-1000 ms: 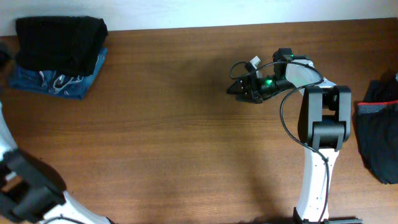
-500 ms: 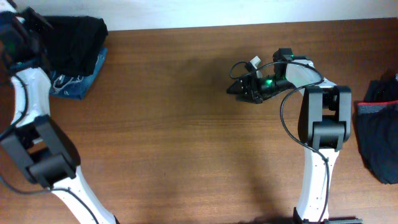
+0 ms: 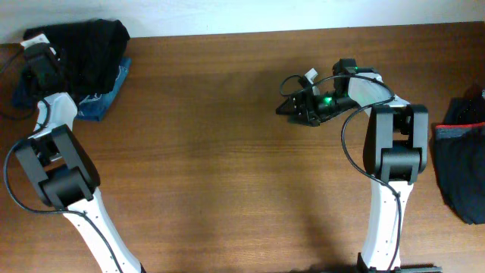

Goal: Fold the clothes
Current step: 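Press and adjust the black jeans on top of the blue jeans with left gripper, then release the black jeans and lift the left gripper away from the stack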

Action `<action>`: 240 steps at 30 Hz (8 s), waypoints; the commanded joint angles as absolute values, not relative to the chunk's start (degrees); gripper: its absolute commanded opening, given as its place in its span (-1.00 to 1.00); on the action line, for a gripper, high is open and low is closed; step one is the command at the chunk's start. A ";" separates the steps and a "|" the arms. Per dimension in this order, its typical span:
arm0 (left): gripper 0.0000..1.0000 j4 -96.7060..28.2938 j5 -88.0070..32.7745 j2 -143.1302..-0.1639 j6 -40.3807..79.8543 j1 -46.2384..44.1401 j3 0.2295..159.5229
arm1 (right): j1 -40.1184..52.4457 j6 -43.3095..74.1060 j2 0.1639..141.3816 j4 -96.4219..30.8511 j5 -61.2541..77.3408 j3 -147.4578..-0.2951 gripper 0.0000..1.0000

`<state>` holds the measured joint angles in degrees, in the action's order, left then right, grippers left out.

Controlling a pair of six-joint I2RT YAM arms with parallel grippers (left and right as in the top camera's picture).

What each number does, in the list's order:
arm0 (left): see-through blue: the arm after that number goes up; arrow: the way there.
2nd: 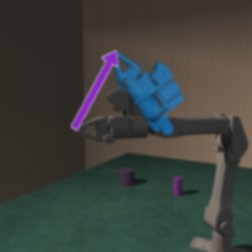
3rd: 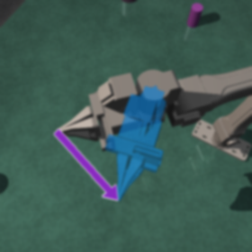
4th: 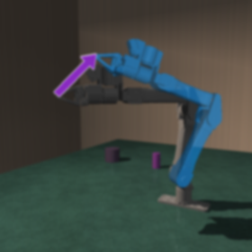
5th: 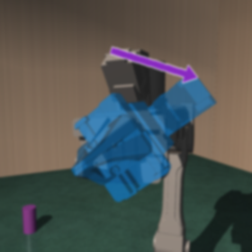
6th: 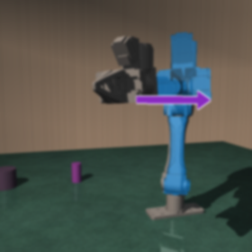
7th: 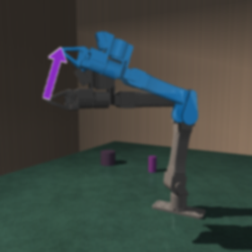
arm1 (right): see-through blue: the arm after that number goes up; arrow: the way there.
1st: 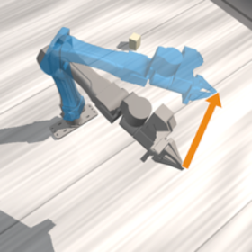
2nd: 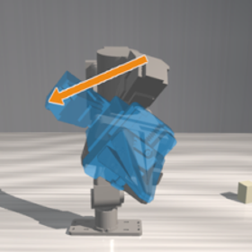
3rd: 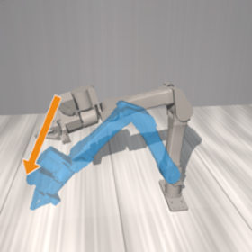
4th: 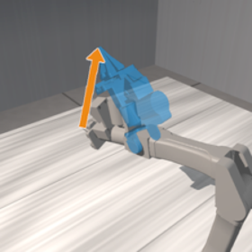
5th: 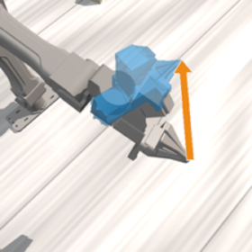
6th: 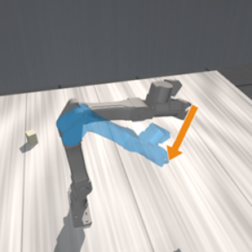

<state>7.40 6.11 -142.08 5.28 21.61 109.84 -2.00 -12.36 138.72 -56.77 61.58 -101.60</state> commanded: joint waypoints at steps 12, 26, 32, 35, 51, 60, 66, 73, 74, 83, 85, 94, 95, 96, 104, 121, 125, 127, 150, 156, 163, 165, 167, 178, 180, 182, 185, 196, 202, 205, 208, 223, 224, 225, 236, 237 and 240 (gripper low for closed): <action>-0.99 10.59 3.62 -126.76 1.67 15.35 108.90 | -1.89 -12.56 143.74 -56.93 49.08 -98.52 0.97; -0.99 10.02 3.90 -148.33 1.58 14.98 108.90 | -1.89 -12.56 143.74 -57.17 49.04 -98.52 0.97; -0.99 7.94 3.88 -145.25 -4.01 15.29 108.92 | -1.89 -12.56 143.74 -57.14 49.04 -98.52 0.97; -0.99 9.65 3.88 -140.31 -3.99 15.42 108.92 | -1.89 -12.58 143.74 -57.14 49.04 -98.52 0.97; -0.92 14.50 4.27 -137.73 -3.99 22.24 108.90 | -1.89 -12.97 143.74 -56.75 49.08 -98.52 0.98; -0.82 6.28 4.25 -149.97 -3.99 25.47 108.90 | -1.89 -12.67 143.74 -56.95 49.28 -98.52 0.97; -0.76 8.25 4.23 -145.82 -4.01 25.39 108.92 | -1.89 -12.53 143.74 -56.95 49.30 -98.52 0.97; -0.74 11.53 -1.89 -130.63 -3.97 22.46 108.92 | -1.89 -12.56 143.74 -56.53 49.30 -98.52 0.98; -0.74 11.57 -2.63 -129.80 -3.95 21.89 108.92 | -1.89 -12.56 143.74 -56.53 49.30 -98.52 0.97; -0.72 11.11 -2.59 -134.93 -3.97 17.34 108.90 | -1.89 -12.58 143.74 -56.53 49.25 -98.52 0.97; -0.71 12.03 -2.61 -138.34 -3.97 17.37 108.90 | -1.89 -12.58 143.74 -56.53 49.25 -98.52 0.98; -0.71 10.50 -2.61 -151.35 -3.99 17.37 108.90 | -1.89 -12.56 143.74 -56.51 49.25 -98.52 0.97; -0.71 10.00 -2.59 -152.03 -3.99 17.41 108.90 | -1.89 -12.56 143.74 -56.53 49.25 -98.52 0.97; -0.71 9.82 -2.57 -152.05 -3.99 17.41 108.90 | -1.89 -12.56 143.74 -56.53 49.25 -98.52 0.97; -0.73 17.43 -1.26 -142.80 -4.84 17.67 108.92 | -1.89 -12.62 143.74 -56.53 48.99 -98.52 0.97; -0.73 8.01 3.42 -146.41 -4.84 24.05 108.90 | -1.89 -13.19 143.74 -56.45 49.06 -98.52 0.97; -0.73 6.79 3.42 -148.20 -4.82 24.01 108.90 | -1.89 -13.17 143.74 -56.49 49.06 -98.52 0.98; -0.72 7.07 3.44 -147.65 -4.84 24.01 108.92 | -1.89 -13.17 143.74 -56.49 49.06 -98.52 0.97; 0.98 -6.76 -25.93 -112.38 -4.82 18.76 108.92 | -5.02 -5.45 137.88 -64.93 40.36 -102.80 0.97; 0.98 -27.35 -3.44 -113.60 -4.78 19.44 108.90 | -5.06 -5.43 132.77 -71.20 31.68 -103.00 0.97; 0.89 -43.40 0.36 -119.37 1.21 24.58 108.90 | -4.95 -5.50 132.68 -71.09 31.66 -102.98 0.98; 0.57 -46.09 1.45 -120.90 1.72 26.41 108.90 | -4.95 -5.50 132.68 -71.02 30.74 -102.98 0.97; -0.29 -48.58 1.50 -122.43 1.72 27.88 108.90 | -4.95 -5.50 132.68 -70.65 30.79 -102.98 0.97; -0.95 -54.22 1.30 -135.31 1.72 27.29 108.81 | -4.89 -5.50 132.68 -68.69 30.81 -102.72 0.97; -0.98 -52.40 1.32 -136.59 1.72 27.16 108.81 | -4.89 -5.50 132.68 -68.60 30.79 -102.52 0.97; -0.99 -49.98 1.32 -137.71 1.74 27.16 108.79 | -4.89 -5.50 132.68 -68.60 30.79 -102.43 0.97; -0.99 -47.40 1.26 -138.34 1.74 27.11 108.81 | -4.89 -5.50 132.70 -68.60 30.81 -102.43 0.97; -0.99 -43.62 -8.19 -138.43 5.23 23.88 108.81 | -4.89 -5.48 132.70 -68.58 30.81 -102.43 0.97; -0.99 -43.24 -8.19 -138.43 6.50 19.05 108.81 | -4.89 -5.50 132.70 -68.58 30.79 -102.43 0.97; -0.99 -42.24 -8.16 -138.43 6.87 16.64 108.81 | -4.89 -5.50 132.70 -68.60 30.79 -102.43 0.97; -0.99 -41.56 -8.16 -138.43 6.85 15.40 108.81 | -4.89 -5.50 132.70 -68.60 30.79 -102.43 0.97; -0.99 -46.85 -8.16 -138.41 6.83 15.42 108.95 | -4.89 -5.52 132.70 -68.58 30.79 -102.43 0.97; -0.99 -47.22 -8.16 -138.41 6.83 15.42 109.12 | -4.89 -5.52 132.70 -68.58 30.79 -102.43 0.97; -0.99 -47.48 -8.19 -138.41 6.83 15.42 109.49 | -4.89 -5.52 132.70 -68.55 30.76 -102.43 0.97; -0.97 -62.78 -11.81 -137.43 6.83 15.38 129.27 | -4.89 -5.69 132.70 -68.55 30.72 -102.43 0.97; -0.93 -65.80 -14.35 -137.45 6.83 15.42 133.05 | -4.89 -5.69 132.70 -68.58 30.44 -102.43 0.97; -0.39 -70.22 -20.23 -137.43 6.83 15.42 140.75 | -4.91 -5.67 132.70 -68.55 29.47 -102.43 0.97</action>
